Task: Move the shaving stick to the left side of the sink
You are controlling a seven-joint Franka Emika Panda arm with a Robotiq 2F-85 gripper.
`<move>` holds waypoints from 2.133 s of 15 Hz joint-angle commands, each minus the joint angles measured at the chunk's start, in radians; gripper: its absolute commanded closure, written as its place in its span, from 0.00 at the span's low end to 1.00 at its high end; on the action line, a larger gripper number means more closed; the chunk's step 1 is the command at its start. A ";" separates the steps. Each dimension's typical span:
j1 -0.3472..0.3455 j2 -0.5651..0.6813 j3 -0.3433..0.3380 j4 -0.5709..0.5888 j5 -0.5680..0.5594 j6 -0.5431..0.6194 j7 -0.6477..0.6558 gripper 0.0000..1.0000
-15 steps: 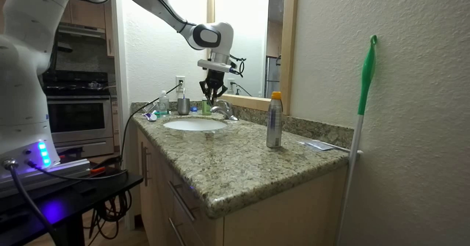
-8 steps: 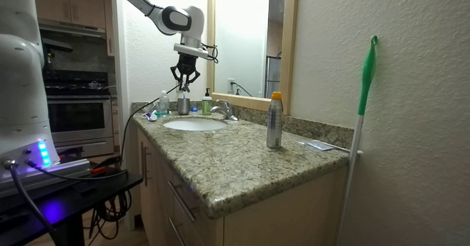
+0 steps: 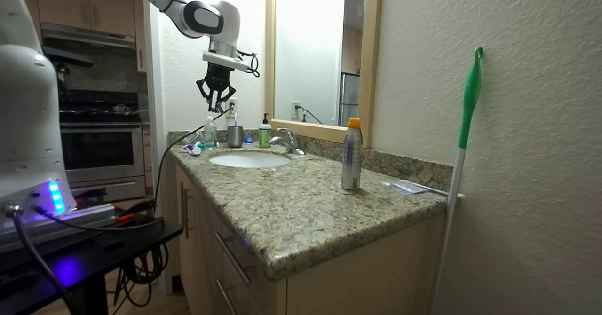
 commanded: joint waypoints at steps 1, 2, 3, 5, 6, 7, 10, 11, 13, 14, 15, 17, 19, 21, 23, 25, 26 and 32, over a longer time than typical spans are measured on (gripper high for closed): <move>0.063 -0.008 -0.024 -0.025 -0.020 0.006 0.016 0.96; 0.094 -0.035 0.000 -0.057 -0.037 0.012 0.017 0.96; 0.125 -0.062 0.021 -0.086 -0.045 0.007 0.014 0.96; 0.198 -0.098 0.068 -0.128 -0.063 -0.007 0.026 0.96; 0.231 -0.115 0.088 -0.147 -0.063 -0.012 0.031 0.96; 0.262 -0.110 0.104 -0.147 -0.056 -0.010 0.045 0.96; 0.319 -0.100 0.146 -0.158 -0.096 0.023 0.133 0.96; 0.324 -0.091 0.155 -0.160 -0.128 0.026 0.178 0.96; 0.332 -0.072 0.156 -0.169 -0.170 0.044 0.230 0.96; 0.337 -0.065 0.162 -0.176 -0.190 0.080 0.258 0.96; 0.344 -0.064 0.164 -0.181 -0.203 0.125 0.276 0.96; 0.365 -0.062 0.185 -0.187 -0.225 0.254 0.328 0.96; 0.383 -0.045 0.210 -0.178 -0.261 0.368 0.385 0.96; 0.395 -0.011 0.230 -0.169 -0.299 0.442 0.444 0.96; 0.408 -0.034 0.216 -0.171 -0.282 0.401 0.427 0.84; 0.414 -0.013 0.228 -0.170 -0.298 0.418 0.453 0.84; 0.414 -0.007 0.228 -0.170 -0.298 0.423 0.453 0.84; 0.393 0.102 0.249 -0.171 -0.490 0.637 0.504 0.96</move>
